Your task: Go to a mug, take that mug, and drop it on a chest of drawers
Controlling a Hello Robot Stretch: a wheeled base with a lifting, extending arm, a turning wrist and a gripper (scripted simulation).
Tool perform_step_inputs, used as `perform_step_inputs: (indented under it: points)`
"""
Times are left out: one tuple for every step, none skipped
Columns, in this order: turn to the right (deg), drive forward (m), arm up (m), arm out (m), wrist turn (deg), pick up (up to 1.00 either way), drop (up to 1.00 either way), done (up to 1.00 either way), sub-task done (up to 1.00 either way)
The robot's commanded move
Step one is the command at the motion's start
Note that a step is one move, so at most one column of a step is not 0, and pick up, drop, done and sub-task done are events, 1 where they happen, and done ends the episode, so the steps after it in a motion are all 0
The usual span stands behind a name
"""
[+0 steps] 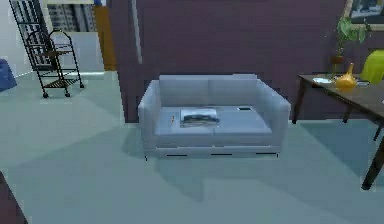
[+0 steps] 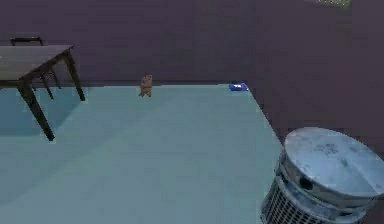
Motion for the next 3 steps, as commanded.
perform_step_inputs:
  points:
    - [-33.0, 0.0, 0.0, 0.0, 0.0, 0.0, 0.0, 0.0, 0.0]
    - [0.0, 1.0, 0.0, 0.0, 0.0, 0.0, 0.0, 0.0, 0.0]
    - [-6.0, 0.0, 0.0, 0.0, 0.0, 0.0, 0.0, 0.0, 0.0]
